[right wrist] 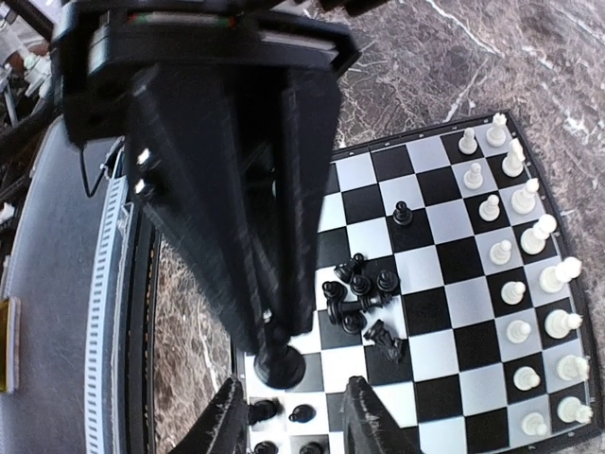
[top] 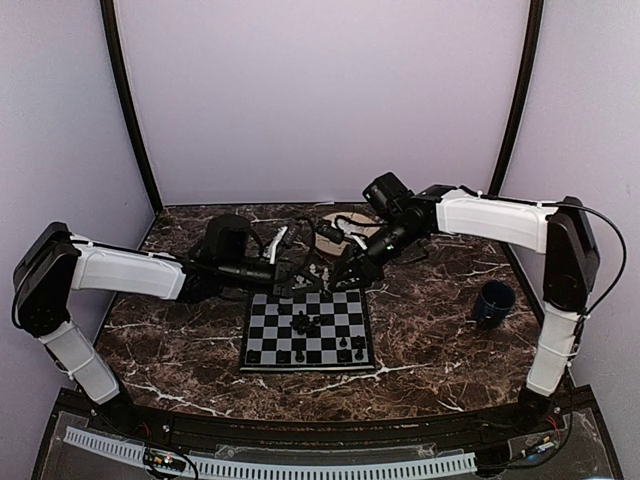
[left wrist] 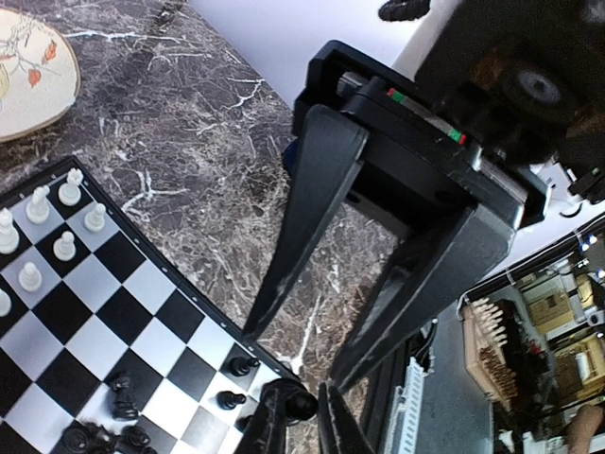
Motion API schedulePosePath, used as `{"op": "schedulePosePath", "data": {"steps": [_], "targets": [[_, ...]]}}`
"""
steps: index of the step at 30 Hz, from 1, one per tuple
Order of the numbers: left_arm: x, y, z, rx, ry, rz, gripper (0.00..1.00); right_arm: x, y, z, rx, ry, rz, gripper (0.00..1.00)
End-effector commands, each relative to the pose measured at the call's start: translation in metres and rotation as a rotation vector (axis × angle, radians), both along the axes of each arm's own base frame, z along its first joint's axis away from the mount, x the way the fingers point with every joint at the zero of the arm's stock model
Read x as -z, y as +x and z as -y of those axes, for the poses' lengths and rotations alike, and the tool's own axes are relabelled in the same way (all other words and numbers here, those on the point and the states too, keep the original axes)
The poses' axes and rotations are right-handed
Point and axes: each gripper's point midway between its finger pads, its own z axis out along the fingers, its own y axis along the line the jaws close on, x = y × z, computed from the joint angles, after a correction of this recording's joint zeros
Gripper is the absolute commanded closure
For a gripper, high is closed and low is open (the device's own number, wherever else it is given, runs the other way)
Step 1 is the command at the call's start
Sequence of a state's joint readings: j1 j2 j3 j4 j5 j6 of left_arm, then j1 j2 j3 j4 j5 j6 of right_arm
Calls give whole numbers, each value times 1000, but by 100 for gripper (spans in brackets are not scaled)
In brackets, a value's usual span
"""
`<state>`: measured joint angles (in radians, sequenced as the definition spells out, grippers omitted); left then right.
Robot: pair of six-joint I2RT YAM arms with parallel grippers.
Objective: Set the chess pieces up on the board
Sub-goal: Pass from the right arm to the left, then place the bishop on c8.
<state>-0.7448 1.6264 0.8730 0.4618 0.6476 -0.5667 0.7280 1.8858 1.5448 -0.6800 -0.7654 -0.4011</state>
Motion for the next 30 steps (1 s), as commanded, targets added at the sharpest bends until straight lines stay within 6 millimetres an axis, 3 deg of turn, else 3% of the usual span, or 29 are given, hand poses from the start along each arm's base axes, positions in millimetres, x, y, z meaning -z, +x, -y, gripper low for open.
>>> {"op": "schedulePosePath", "data": {"steps": [1,6,12,16,23,30], "targets": [[-25,6,-4,-6,70,122,86,-38,5,25,24,85,55,62],[-28,6,-12,20,192,185,86,-50,16,64,82,90,53,59],[-12,-10,-22,97,341,208,86,-34,31,109,226,81,91,58],[-2,-28,-18,166,423,256,87,-13,37,131,305,51,114,58],[28,-62,-4,303,535,382,87,13,50,156,421,-2,211,59],[57,-83,8,384,561,417,87,18,51,158,429,-4,220,59]]}}
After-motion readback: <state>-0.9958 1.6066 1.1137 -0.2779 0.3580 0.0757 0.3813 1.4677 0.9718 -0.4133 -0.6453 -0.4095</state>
